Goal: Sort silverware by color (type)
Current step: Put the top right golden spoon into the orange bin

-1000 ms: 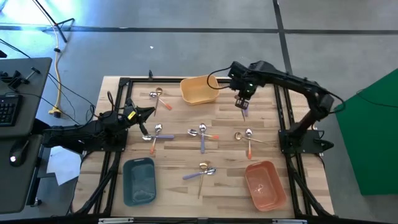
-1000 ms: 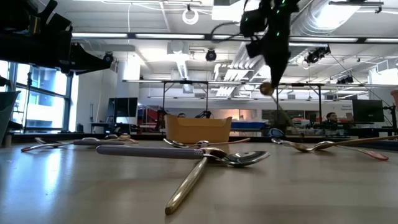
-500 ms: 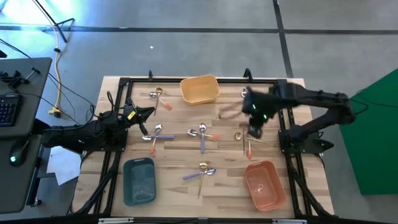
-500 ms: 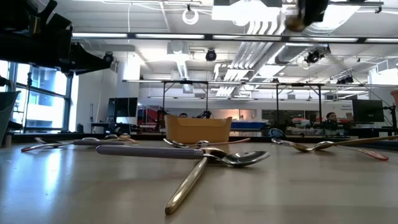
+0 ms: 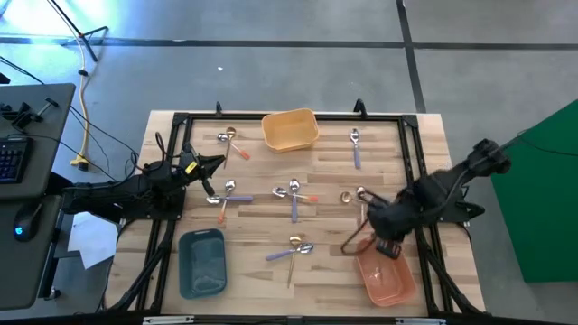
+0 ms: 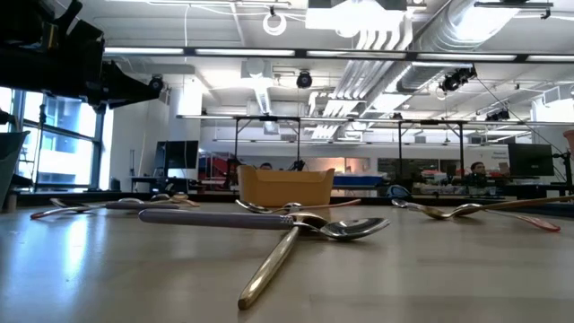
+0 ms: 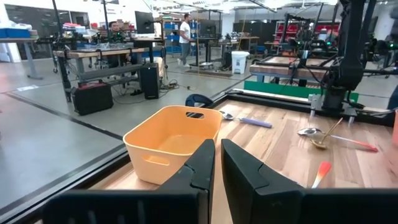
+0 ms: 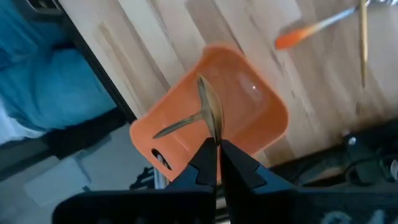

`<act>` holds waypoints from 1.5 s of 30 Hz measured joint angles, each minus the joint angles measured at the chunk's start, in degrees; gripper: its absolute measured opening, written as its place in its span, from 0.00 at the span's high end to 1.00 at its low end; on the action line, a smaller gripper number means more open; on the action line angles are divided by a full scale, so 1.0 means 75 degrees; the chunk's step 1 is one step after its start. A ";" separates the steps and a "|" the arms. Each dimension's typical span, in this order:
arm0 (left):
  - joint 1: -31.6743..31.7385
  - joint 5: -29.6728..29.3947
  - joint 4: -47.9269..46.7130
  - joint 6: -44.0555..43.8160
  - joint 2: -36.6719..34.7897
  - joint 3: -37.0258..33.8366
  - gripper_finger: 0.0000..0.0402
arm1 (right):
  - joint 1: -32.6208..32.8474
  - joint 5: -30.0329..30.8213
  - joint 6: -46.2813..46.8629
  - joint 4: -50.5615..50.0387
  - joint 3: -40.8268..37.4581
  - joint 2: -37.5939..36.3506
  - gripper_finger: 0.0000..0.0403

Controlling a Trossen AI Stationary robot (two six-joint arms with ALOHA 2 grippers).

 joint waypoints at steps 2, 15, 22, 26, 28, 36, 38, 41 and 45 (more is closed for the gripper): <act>0.0000 0.0000 0.0000 -0.0045 0.0000 -0.0001 0.95 | 0.0240 -0.0021 0.0209 0.0016 0.0000 0.0252 1.00; -0.0009 0.0034 -0.0012 -0.0169 0.0000 0.0001 0.95 | 0.1036 -0.0962 0.0705 0.0131 -0.0006 0.1721 1.00; -0.0009 0.0195 -0.0013 -0.0169 0.0000 0.0000 0.95 | 0.1010 -0.0516 -0.0076 0.0128 -0.0006 0.1888 1.00; -0.0009 0.0198 -0.0012 -0.0169 0.0000 -0.0001 0.95 | 0.0803 -0.0144 -0.0496 0.0131 -0.0007 0.1888 1.00; -0.0009 0.0198 -0.0012 -0.0169 0.0000 -0.0001 0.95 | 0.0744 -0.0160 -0.0599 0.0131 -0.0009 0.1888 1.00; -0.0009 0.0198 -0.0012 -0.0169 0.0000 -0.0001 0.95 | 0.0853 -0.0555 -0.0779 -0.0064 -0.0009 0.1888 1.00; -0.0009 0.0200 -0.0012 -0.0169 0.0000 -0.0001 0.95 | 0.0888 -0.0626 -0.0866 -0.0163 -0.0009 0.1888 1.00; -0.0009 0.0200 -0.0014 -0.0169 0.0000 -0.0001 0.95 | 0.0887 -0.0689 -0.0885 -0.0283 -0.0009 0.1888 1.00; -0.0009 0.0201 -0.0015 -0.0169 0.0000 -0.0001 0.95 | 0.0880 -0.0545 -0.0930 -0.0264 -0.0009 0.1888 1.00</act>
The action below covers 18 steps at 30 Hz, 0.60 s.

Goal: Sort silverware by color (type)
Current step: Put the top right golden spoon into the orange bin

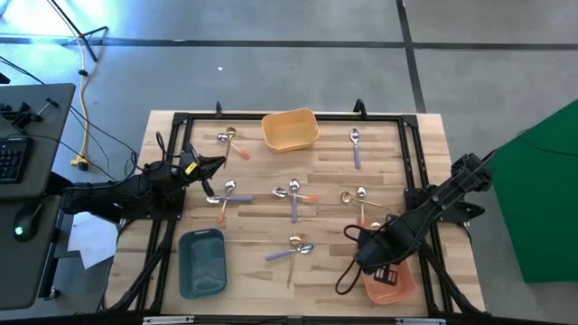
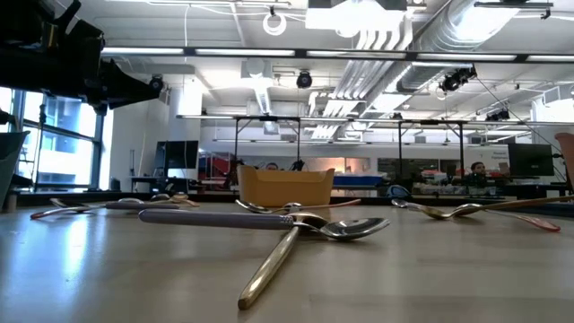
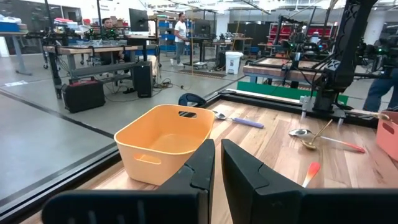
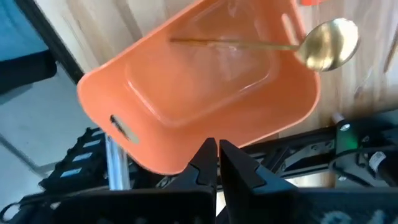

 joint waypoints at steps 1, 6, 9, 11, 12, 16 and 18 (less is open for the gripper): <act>0.0000 0.0000 0.0003 0.0000 0.0000 0.0000 0.95 | 0.0000 0.0049 -0.0005 0.0030 0.0000 0.0000 1.00; 0.0000 0.0001 0.0001 0.0000 0.0000 0.0000 0.95 | 0.0091 0.0510 0.0145 0.0118 -0.0038 -0.0003 1.00; 0.0000 0.0006 -0.0003 0.0000 0.0000 0.0000 0.95 | 0.0172 0.0816 0.0924 0.0509 -0.0513 -0.0079 1.00; 0.0000 0.0005 0.0000 0.0000 0.0000 0.0000 0.95 | 0.0325 0.0949 0.1568 0.0989 -0.1104 -0.0247 1.00; 0.0000 0.0006 -0.0001 0.0000 0.0000 0.0002 0.95 | 0.0467 0.1068 0.1903 0.1252 -0.1449 -0.0359 1.00; 0.0000 0.0006 0.0000 0.0000 0.0000 0.0000 0.95 | 0.1115 0.1792 0.3605 0.2656 -0.2747 -0.0924 0.97; 0.0000 0.0006 0.0000 0.0000 0.0000 0.0003 0.95 | 0.1435 0.2585 0.4493 0.3161 -0.3167 -0.1179 0.93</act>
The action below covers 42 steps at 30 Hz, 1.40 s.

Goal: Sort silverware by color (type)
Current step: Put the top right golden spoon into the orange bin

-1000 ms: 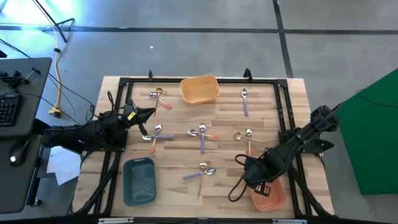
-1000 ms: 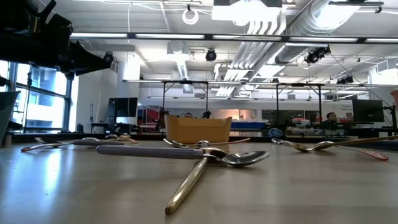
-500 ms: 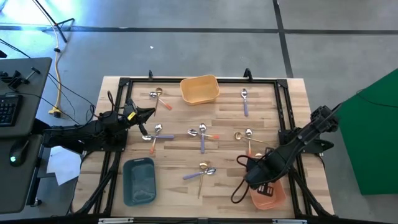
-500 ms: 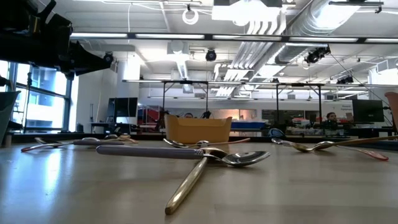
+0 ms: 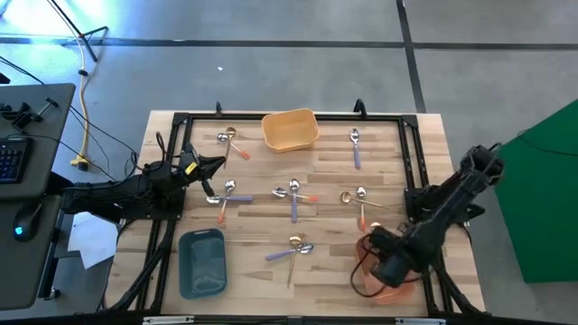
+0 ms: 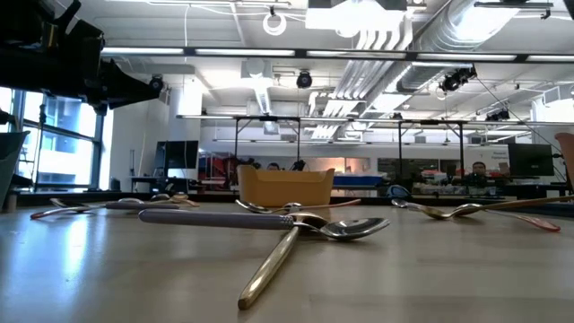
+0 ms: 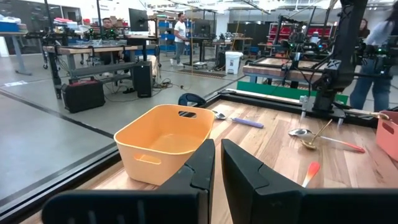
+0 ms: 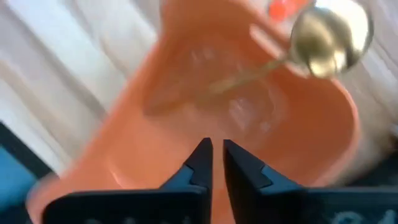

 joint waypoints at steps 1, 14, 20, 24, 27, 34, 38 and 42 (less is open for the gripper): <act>0.0003 0.0000 0.0000 0.0000 0.0000 0.0000 0.95 | 0.0125 0.0442 0.0485 0.0226 -0.0164 -0.0101 0.91; 0.0006 -0.0006 0.0002 -0.0065 -0.0002 0.0000 0.95 | 0.0293 0.1374 0.3352 0.0930 -0.1452 -0.0220 0.60; 0.0004 -0.0006 0.0000 -0.0084 0.0000 -0.0003 0.95 | 0.0273 0.1719 0.3364 0.0950 -0.1382 -0.0220 0.63; 0.0003 -0.0006 -0.0003 -0.0121 0.0000 -0.0003 0.95 | 0.0112 0.1748 0.3442 0.0977 -0.1524 -0.0220 0.67; 0.0000 -0.0006 -0.0003 -0.0128 0.0000 -0.0001 0.95 | -0.0007 0.1752 0.3422 0.1160 -0.1677 -0.0217 0.74; 0.0003 -0.0006 -0.0003 -0.0126 -0.0002 -0.0003 0.95 | -0.0022 0.1638 0.3045 0.1145 -0.1701 -0.0217 0.97; 0.0003 -0.0006 -0.0003 -0.0125 0.0000 -0.0002 0.95 | -0.0022 0.1315 0.2646 0.1029 -0.1392 -0.0217 0.97; 0.0003 -0.0006 -0.0003 -0.0128 0.0000 0.0000 0.95 | -0.0022 0.0952 0.2160 0.0372 -0.0690 -0.0217 0.99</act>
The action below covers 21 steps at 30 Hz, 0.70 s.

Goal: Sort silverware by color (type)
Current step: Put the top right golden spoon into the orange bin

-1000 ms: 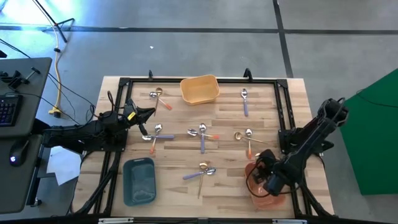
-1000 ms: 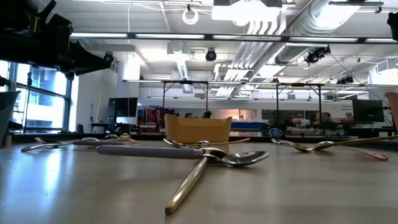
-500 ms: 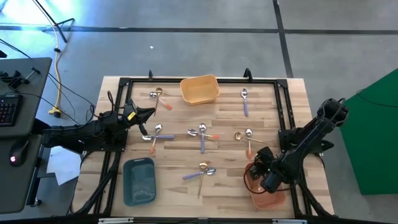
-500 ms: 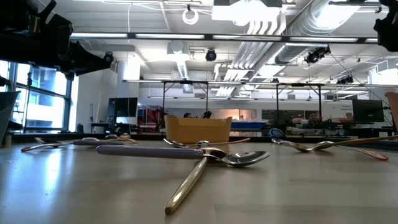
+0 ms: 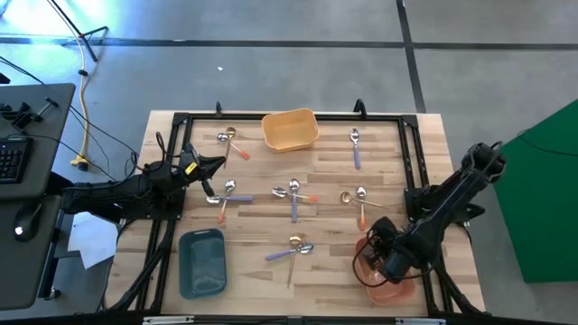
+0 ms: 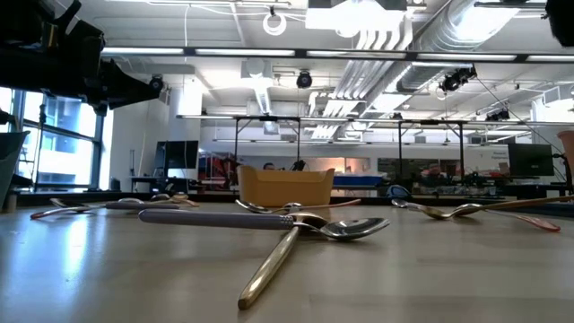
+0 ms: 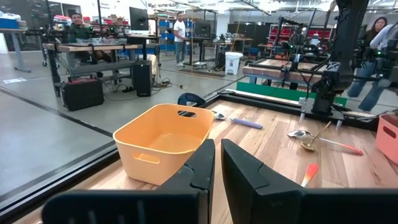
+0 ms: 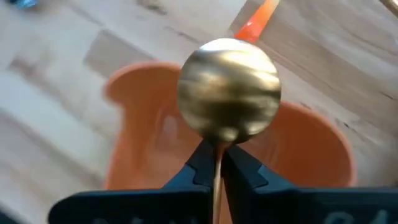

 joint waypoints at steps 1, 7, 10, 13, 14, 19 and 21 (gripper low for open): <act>0.0000 0.0000 0.0000 0.0001 0.0000 -0.0001 0.95 | -0.0029 -0.0122 -0.0099 -0.0190 0.0234 0.0000 0.99; 0.0000 0.0000 0.0000 0.0003 0.0000 -0.0003 0.95 | -0.0277 -0.0824 -0.0899 0.0109 0.0964 -0.0012 0.99; 0.0000 -0.0003 0.0000 0.0006 -0.0001 -0.0001 0.95 | -0.0482 -0.1237 -0.1228 0.0495 0.0675 0.0004 0.99; 0.0000 -0.0121 0.0063 -0.0075 -0.0001 0.0000 0.95 | -0.0643 -0.1585 -0.1483 0.0648 0.0277 0.0020 0.99; 0.0003 -0.0131 0.0077 -0.0127 -0.0003 -0.0003 0.95 | -0.0674 -0.1672 -0.1566 0.0697 0.0148 0.0020 0.99; 0.0003 -0.0052 -0.0047 -0.0359 0.0011 -0.0003 0.95 | -0.0777 -0.2037 -0.1939 0.1593 -0.0558 0.0020 0.99; 0.0003 0.0212 -0.0055 -0.0390 0.0017 -0.0003 0.95 | -0.0787 -0.2146 -0.2050 0.2156 -0.0872 0.0020 0.99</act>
